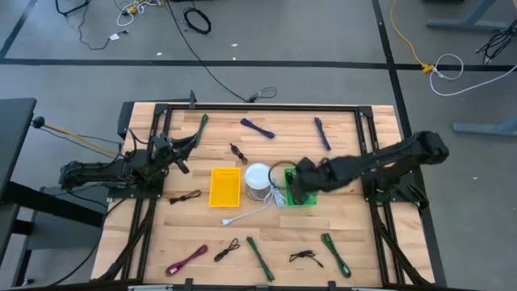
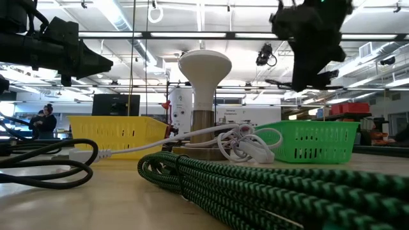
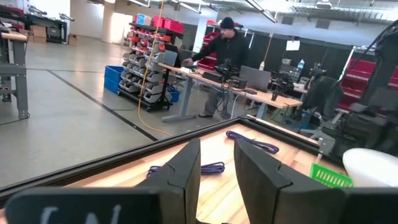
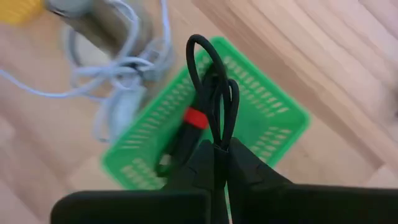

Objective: Pick & Place USB Port
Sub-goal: Put the black charger cable into the green basket, then put the black blue charger cable into the yellow basket

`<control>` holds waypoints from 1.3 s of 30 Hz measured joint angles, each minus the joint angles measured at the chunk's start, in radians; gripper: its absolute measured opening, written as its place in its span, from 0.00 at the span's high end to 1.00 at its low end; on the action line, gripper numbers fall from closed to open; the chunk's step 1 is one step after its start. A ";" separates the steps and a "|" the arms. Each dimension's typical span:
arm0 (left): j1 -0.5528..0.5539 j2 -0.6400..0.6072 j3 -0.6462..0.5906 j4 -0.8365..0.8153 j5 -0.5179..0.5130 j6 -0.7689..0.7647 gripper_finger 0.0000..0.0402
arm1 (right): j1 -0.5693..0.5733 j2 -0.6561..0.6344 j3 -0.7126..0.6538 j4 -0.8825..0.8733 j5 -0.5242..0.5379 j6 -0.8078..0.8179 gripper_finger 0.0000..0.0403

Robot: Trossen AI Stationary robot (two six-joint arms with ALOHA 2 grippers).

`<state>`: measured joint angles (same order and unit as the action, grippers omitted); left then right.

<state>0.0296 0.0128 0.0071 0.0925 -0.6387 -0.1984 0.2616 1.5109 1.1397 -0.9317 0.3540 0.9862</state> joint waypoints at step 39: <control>0.000 0.000 0.000 0.000 0.007 -0.001 0.74 | 0.059 0.114 0.000 -0.048 0.206 0.095 0.65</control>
<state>0.0296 0.0128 0.0071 0.0929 -0.6315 -0.1989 0.3207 1.6246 1.1397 -0.9797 0.5596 1.0815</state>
